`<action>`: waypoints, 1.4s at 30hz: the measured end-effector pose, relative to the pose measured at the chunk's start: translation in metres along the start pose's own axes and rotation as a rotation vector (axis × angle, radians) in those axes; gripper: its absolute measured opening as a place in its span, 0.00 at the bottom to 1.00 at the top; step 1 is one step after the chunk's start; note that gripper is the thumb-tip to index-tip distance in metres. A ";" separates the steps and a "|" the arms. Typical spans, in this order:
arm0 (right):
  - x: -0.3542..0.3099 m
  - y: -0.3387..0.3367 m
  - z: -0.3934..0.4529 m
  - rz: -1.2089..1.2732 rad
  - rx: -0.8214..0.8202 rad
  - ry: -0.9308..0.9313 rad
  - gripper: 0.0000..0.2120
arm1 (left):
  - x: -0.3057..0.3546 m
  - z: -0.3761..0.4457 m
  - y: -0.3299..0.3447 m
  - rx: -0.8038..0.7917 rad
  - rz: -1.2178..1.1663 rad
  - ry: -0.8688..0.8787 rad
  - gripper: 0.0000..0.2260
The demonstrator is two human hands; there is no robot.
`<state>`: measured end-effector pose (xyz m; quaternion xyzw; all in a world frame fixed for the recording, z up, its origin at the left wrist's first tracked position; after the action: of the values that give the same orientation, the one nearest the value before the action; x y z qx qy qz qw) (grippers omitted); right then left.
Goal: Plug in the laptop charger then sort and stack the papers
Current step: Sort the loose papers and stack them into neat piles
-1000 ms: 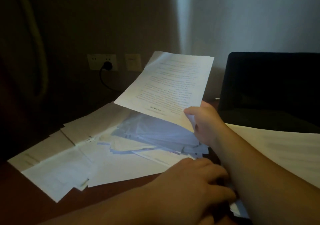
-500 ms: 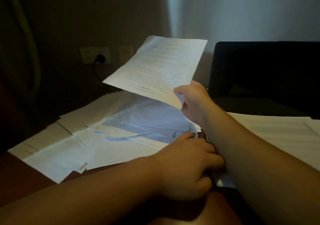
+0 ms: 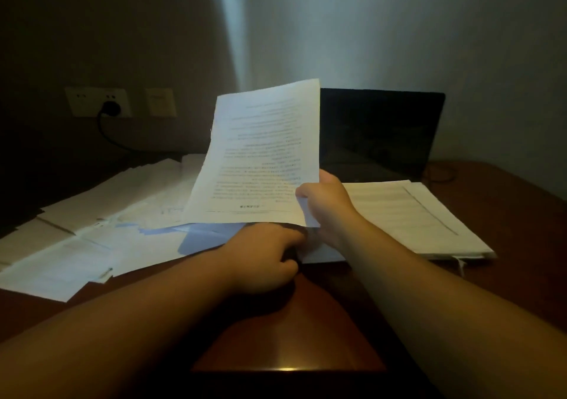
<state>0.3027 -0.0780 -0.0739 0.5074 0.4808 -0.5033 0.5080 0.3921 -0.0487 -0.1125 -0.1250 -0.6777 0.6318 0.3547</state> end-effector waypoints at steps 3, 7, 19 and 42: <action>0.001 -0.017 -0.019 0.010 0.082 -0.024 0.19 | 0.001 -0.006 -0.002 -0.001 -0.045 -0.070 0.15; 0.006 -0.039 -0.043 0.103 0.205 -0.030 0.19 | 0.002 -0.016 -0.008 0.028 -0.065 -0.167 0.19; 0.035 -0.093 -0.093 0.336 0.624 -0.060 0.14 | -0.004 -0.010 -0.017 0.307 -0.251 -0.401 0.18; 0.050 -0.064 -0.102 0.007 0.255 0.365 0.17 | 0.021 0.006 0.002 0.166 0.070 -0.207 0.27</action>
<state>0.2426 0.0238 -0.1283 0.6520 0.4954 -0.4579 0.3460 0.3724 -0.0395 -0.1075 -0.0528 -0.6512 0.7073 0.2699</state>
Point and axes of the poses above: each hand's wrist, its own z-axis towards the middle knuckle, its own y-axis out of the palm, x = y × z, the point moved 8 cm from there along z, towards the middle knuckle, and after that the axes turned 2 degrees about -x, right-handed, at the moved point
